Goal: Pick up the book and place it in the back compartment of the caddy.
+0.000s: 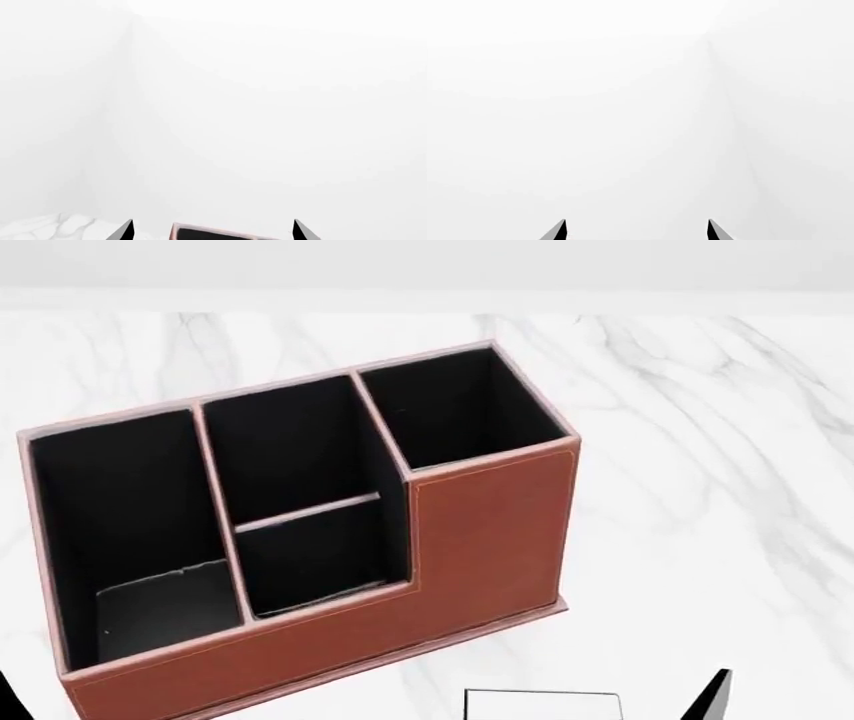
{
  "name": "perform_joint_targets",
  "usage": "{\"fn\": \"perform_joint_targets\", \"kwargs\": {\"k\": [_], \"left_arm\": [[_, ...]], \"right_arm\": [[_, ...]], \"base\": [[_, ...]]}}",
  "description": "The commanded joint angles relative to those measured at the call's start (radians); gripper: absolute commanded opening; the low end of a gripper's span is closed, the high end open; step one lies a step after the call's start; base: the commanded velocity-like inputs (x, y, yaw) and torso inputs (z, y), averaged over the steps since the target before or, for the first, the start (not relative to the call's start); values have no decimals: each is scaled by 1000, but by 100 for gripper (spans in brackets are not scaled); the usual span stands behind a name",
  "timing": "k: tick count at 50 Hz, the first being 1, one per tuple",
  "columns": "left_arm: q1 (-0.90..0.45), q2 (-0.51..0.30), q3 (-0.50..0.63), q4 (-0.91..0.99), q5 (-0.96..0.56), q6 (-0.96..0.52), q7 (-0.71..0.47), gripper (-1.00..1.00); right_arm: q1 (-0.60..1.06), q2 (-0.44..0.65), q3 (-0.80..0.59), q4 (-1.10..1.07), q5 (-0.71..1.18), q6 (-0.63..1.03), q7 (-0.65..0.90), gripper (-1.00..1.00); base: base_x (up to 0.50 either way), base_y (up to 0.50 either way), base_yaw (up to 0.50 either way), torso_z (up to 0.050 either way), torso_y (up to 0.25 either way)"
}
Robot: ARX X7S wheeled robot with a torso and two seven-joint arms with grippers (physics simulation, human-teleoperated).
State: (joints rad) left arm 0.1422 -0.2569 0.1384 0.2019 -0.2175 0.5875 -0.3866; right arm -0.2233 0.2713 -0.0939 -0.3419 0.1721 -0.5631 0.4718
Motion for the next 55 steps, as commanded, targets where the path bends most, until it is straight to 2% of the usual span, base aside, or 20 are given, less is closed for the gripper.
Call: {"fn": "perform_joint_targets", "kwargs": {"k": [1,55], "left_arm": [[2,-4,3,5,1,-2,-5,100],[0,-18,19,2,1,1,-22,100]], "right_arm": [[-1,4,-4,2,-1,-8,1,100],[4,20,-18,9,15,-9,17,100]], "base": [[4,0,0,0,0],[50,0,0,0,0]]}}
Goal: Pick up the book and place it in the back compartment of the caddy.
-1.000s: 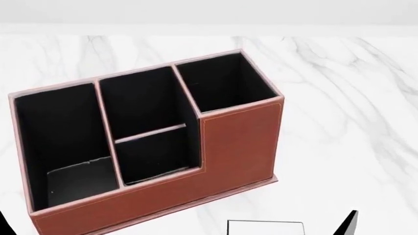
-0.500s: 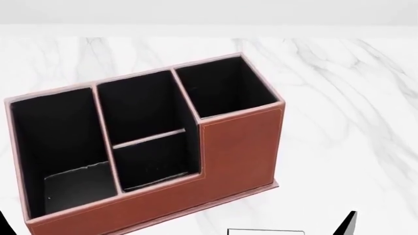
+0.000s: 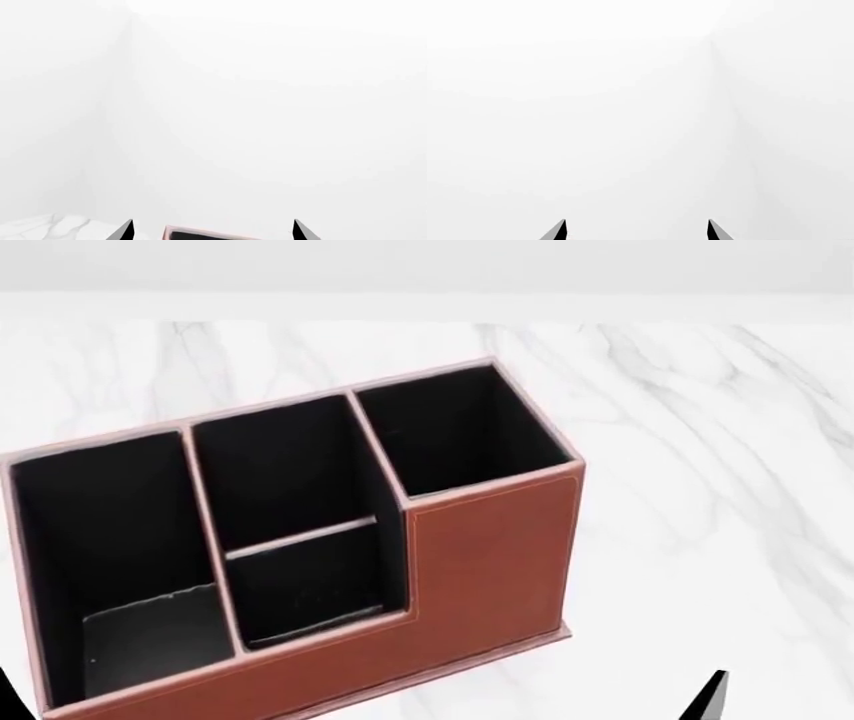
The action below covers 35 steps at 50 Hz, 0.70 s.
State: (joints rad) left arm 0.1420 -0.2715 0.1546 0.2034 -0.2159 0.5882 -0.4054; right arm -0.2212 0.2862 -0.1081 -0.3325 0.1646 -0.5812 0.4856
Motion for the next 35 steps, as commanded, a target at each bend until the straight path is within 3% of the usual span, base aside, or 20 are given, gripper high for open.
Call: {"fn": "perform_joint_targets", "kwargs": {"k": [1,24,35], "left_arm": [[0,-3,3,0,1,0,-4,100],[-8,-8,7,-13,-1,-3,-11,100],[-13,-47,-15,10,-22,-62,-24,100]], "right_arm": [[3,5,-2,-2,27,18,6,100],[5,12,-15,3,20,5,3,100],[-6,22,-6,-15,38,3,10,100]], "base": [[0,0,0,0,0],[0,0,0,0,0],[0,0,0,0,0]]}}
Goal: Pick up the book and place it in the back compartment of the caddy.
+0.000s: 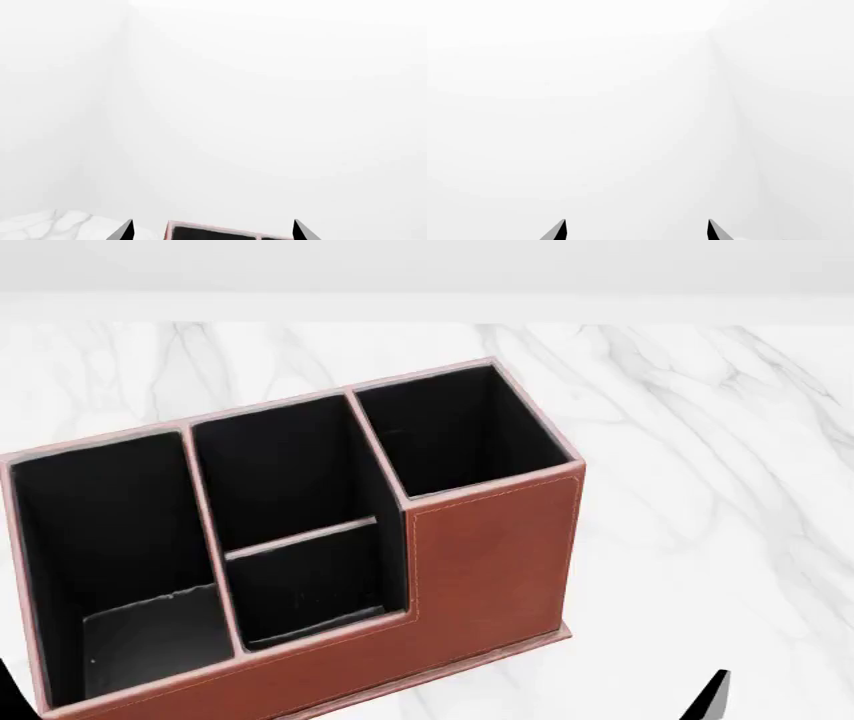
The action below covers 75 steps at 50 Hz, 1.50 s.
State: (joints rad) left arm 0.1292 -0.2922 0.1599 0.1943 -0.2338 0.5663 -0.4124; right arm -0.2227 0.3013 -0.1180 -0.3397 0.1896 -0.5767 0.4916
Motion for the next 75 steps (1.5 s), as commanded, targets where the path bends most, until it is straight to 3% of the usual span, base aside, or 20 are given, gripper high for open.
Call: {"fn": "perform_joint_targets", "kwargs": {"k": [1,12,17,24,32,42,62,75], "left_arm": [[1,-33,-29,30,0,-51,-24,100],[12,-138,-105,151,-21,-139,-40,100],[-12,-191,-75,144,-53,-141,33,100],[-69,-213,-49,94,-33,-170,70,100],[-127,-253,-44,41,-130,-178,146,100],[-207,-288,10,-15,-147,-224,235,100],[-446,-246,155,-258,-219,-306,470,100],[-491,-240,269,-299,-200,-400,575,100]], "right_arm": [[-5,7,4,-10,13,1,6,100],[-6,9,1,-8,16,5,10,100],[-2,9,-8,-1,15,4,6,100],[7,9,-13,12,14,4,3,100],[19,12,-14,21,23,12,5,100],[20,11,-15,27,15,8,8,100],[26,13,-18,39,14,0,12,100],[21,16,-19,32,13,2,18,100]], "base": [[0,0,0,0,0],[0,0,0,0,0],[0,0,0,0,0],[0,0,0,0,0],[0,0,0,0,0],[0,0,0,0,0],[0,0,0,0,0],[0,0,0,0,0]]}}
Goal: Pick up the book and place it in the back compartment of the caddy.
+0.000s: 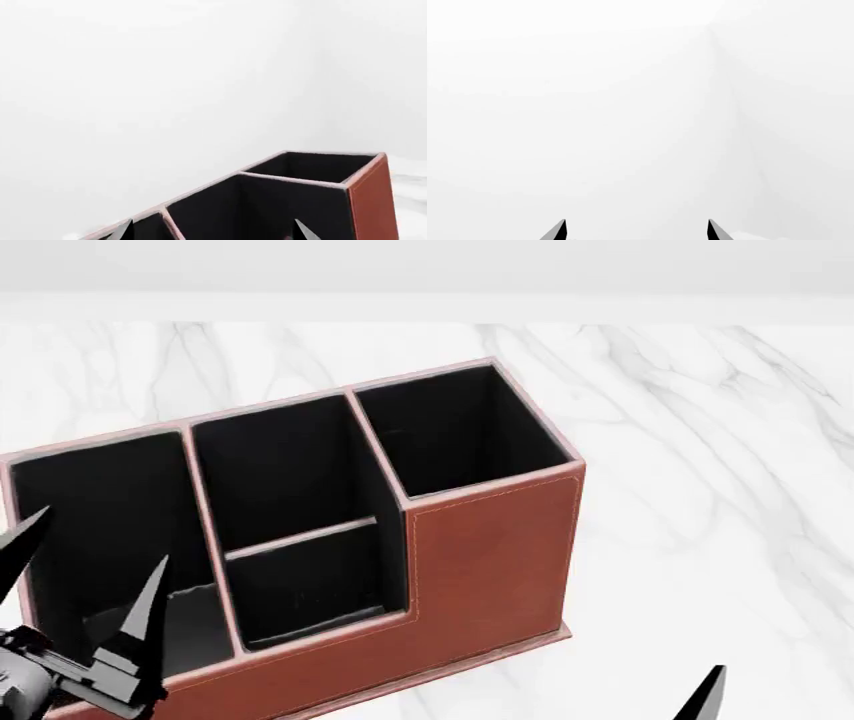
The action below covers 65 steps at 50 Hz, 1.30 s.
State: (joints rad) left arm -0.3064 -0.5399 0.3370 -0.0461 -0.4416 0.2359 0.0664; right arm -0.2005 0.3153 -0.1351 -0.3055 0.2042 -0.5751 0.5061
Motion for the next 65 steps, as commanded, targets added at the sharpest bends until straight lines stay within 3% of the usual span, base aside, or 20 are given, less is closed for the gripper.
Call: {"fn": "perform_joint_targets", "kwargs": {"k": [1,23,27,65], "left_arm": [[-62,14,101,-77,24,-67,98,100],[-85,2,235,-134,91,-162,211,100],[-79,-5,240,-121,48,-185,249,100],[-56,24,301,-131,26,-134,358,100]], "right_arm": [[3,1,-3,7,-1,-3,2,100],[0,6,-6,3,1,-5,7,100],[2,5,-7,6,0,-5,8,100],[19,5,-22,29,-7,1,14,100]], "base": [[0,0,0,0,0],[0,0,0,0,0],[0,0,0,0,0],[0,0,0,0,0]]}}
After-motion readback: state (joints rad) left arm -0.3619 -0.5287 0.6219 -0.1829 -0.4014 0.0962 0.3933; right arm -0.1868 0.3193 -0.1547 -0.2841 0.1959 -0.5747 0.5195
